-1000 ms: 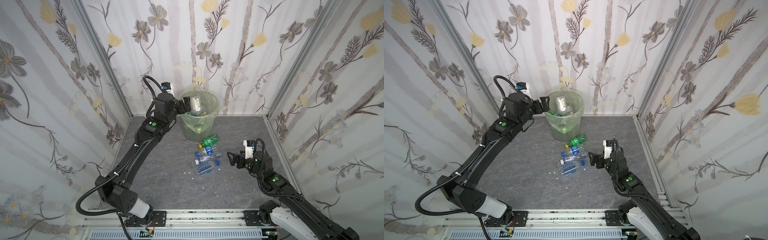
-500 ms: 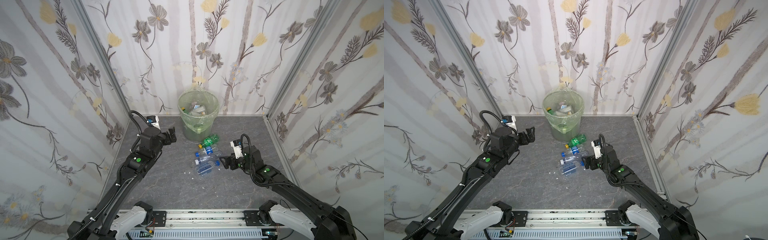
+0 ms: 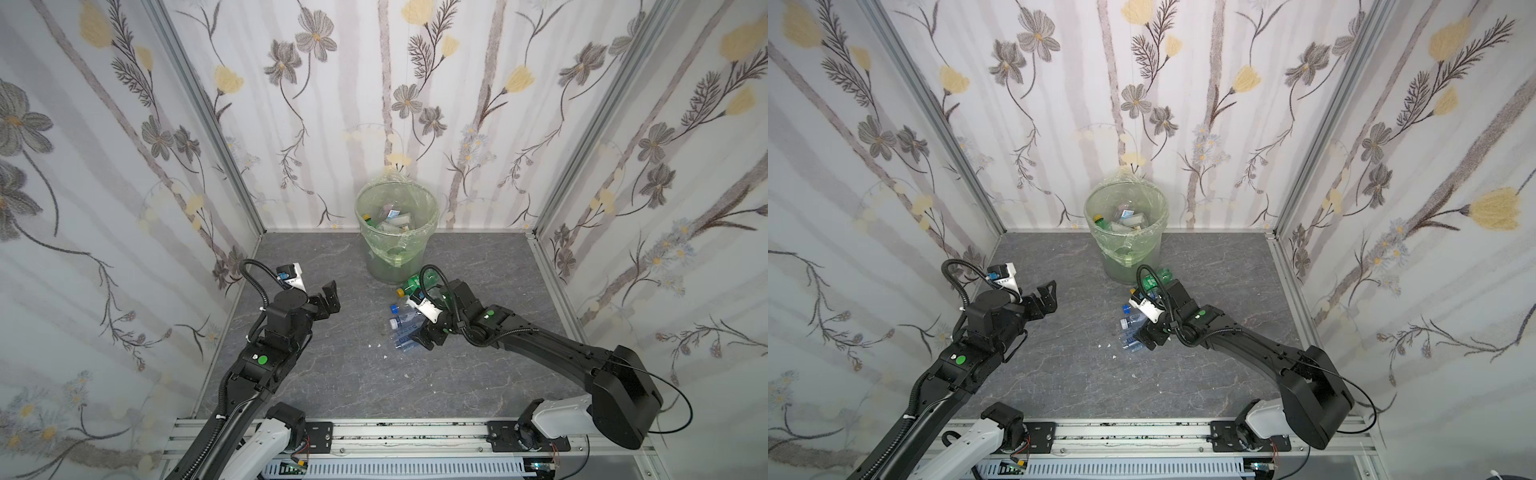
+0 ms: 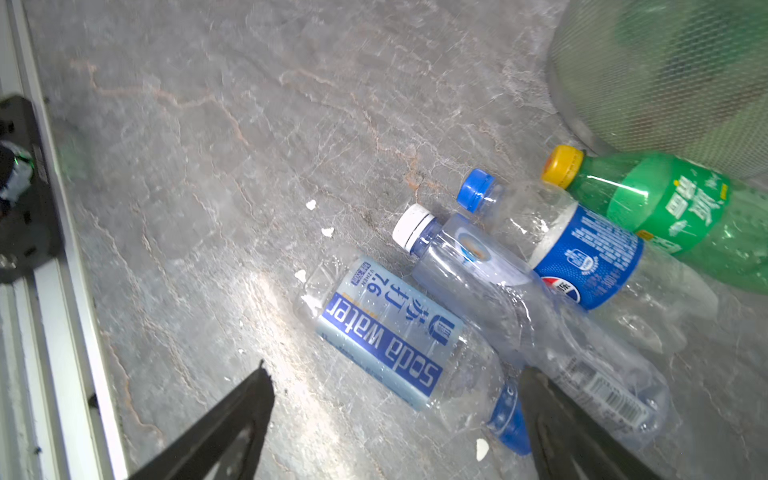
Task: Throw the plastic bottles in the bin
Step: 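Withdraw the left arm while the right gripper reaches down to the Soda Water bottle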
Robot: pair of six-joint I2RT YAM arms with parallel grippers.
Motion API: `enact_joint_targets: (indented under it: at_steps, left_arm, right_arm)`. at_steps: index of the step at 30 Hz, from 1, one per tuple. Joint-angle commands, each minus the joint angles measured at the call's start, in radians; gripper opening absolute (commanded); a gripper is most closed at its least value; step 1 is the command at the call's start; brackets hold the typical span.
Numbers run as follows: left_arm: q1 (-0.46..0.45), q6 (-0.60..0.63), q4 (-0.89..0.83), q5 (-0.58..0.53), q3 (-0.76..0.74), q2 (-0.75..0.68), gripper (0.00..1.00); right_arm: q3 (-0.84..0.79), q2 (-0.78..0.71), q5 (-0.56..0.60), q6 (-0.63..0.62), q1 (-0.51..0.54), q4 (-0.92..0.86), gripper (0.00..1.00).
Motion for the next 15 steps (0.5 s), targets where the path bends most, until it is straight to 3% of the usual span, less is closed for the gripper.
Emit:
enact_joint_targets:
  at_steps: [1,15]
  left_arm:
    - [0.002,0.009,-0.013,-0.022,0.002,-0.02,1.0]
    - [0.005,0.025,-0.035,-0.049,0.005,-0.036,1.0]
  right_arm:
    - [0.053,0.066,-0.055,-0.208,0.002,-0.055,0.93]
    - [0.155,0.239,-0.042,-0.307,0.002,-0.147,0.93]
